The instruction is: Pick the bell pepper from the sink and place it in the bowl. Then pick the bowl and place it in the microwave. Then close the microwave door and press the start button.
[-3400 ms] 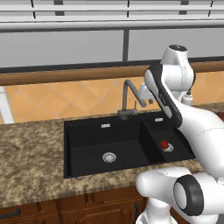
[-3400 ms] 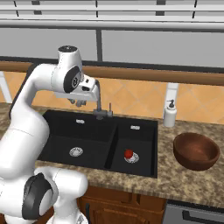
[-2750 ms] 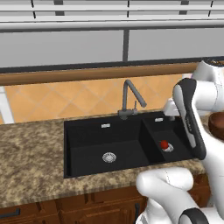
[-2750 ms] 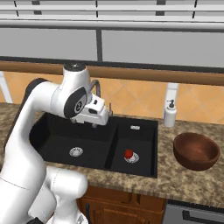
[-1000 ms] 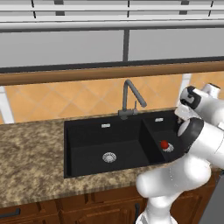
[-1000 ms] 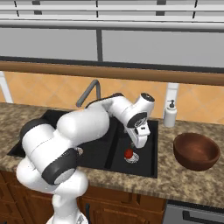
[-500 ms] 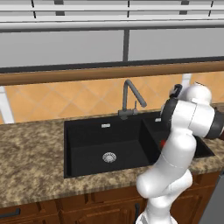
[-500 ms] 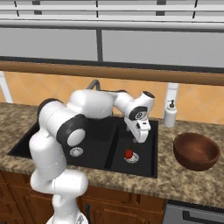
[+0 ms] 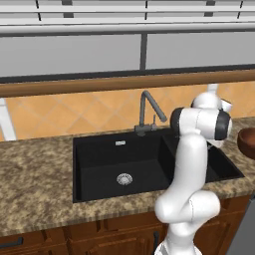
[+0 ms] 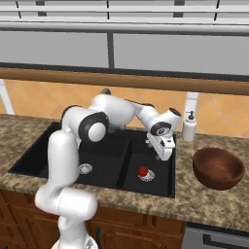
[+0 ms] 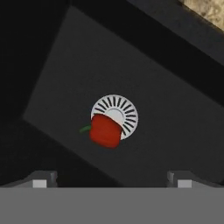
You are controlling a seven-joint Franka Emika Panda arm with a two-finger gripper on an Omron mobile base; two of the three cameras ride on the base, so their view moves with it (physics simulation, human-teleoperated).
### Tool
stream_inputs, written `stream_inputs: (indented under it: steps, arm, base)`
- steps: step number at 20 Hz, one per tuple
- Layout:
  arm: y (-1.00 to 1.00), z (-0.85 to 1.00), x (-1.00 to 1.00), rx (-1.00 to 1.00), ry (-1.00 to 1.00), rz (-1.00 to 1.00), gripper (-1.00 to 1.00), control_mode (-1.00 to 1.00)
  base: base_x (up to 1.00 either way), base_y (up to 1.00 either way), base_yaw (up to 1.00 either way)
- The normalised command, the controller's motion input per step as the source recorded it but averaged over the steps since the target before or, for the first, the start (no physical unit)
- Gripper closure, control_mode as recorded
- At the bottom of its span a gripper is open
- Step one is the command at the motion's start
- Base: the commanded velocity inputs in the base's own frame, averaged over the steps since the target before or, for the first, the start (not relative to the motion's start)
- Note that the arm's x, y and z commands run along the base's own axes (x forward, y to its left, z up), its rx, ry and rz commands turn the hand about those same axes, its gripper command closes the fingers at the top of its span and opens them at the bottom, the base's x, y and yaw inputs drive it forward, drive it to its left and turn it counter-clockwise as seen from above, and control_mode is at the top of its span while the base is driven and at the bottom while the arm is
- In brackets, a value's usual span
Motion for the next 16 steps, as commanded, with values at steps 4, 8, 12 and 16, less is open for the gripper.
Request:
stream_inputs:
  steps: [4, 8, 12, 16]
  arm:
    - [-0.25, -0.31, 0.28, 0.0, 0.0, 0.0, -1.0, -1.0]
    - [0.32, -0.39, 0.01, 0.0, 0.0, -0.02, -1.0, -1.0]
    - [0.59, -0.41, 0.0, 0.03, -0.01, -0.02, -1.0, -1.0]
    - [0.41, -0.31, 0.0, 0.02, 0.0, -0.01, -1.0, -1.0]
  base:
    - [0.0, 0.0, 0.0]
    - [0.0, 0.0, 0.0]
    - [0.0, 0.0, 0.0]
    - [0.0, 0.0, 0.0]
